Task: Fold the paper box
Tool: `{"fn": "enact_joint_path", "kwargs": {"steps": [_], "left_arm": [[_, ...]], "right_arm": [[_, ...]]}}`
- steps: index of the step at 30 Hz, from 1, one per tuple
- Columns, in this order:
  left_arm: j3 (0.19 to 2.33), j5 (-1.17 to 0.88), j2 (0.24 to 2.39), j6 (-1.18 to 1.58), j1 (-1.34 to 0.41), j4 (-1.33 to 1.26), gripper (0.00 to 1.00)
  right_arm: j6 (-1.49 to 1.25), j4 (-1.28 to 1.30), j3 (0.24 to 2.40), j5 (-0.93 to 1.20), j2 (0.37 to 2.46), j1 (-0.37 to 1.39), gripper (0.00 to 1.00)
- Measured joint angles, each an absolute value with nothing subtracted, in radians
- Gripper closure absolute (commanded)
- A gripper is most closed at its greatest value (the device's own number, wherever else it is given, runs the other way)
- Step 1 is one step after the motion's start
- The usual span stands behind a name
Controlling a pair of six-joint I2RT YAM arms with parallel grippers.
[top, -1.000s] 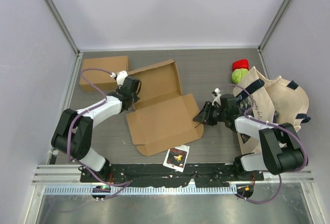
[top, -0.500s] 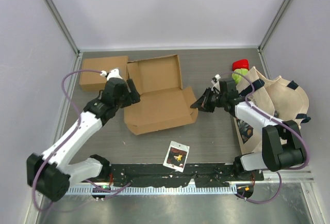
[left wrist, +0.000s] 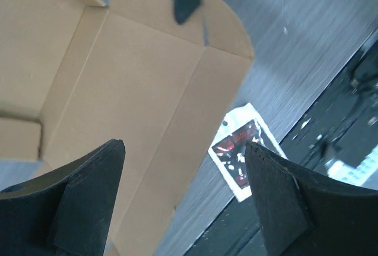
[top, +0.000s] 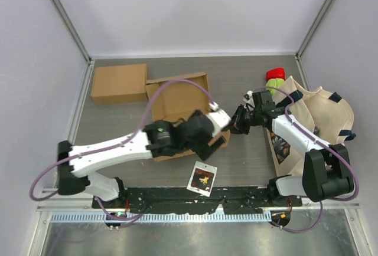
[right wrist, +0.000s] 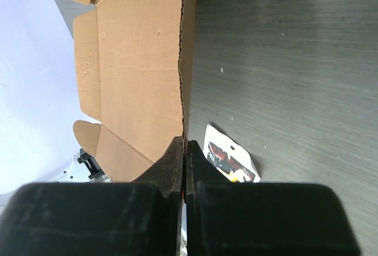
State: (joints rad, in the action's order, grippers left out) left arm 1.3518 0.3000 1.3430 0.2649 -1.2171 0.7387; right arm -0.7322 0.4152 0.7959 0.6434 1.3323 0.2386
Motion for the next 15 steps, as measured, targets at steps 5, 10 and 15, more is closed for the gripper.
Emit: {"fn": "enact_joint_path", "kwargs": {"steps": [5, 10, 15], "left_arm": [[1.429, 0.445, 1.568, 0.111, -1.383, 0.811, 0.14], [1.429, 0.484, 1.618, 0.023, -1.415, 0.845, 0.19], [1.453, 0.504, 1.617, -0.014, -1.404, 0.852, 0.42]], "right_arm": [[-0.73, 0.505, 0.821, 0.659, 1.317, 0.239, 0.99], [-0.724, 0.545, 0.855, 0.675, 1.296, 0.239, 0.99], [-0.717, 0.569, 0.871, 0.687, 1.291, 0.238, 0.99]]}}
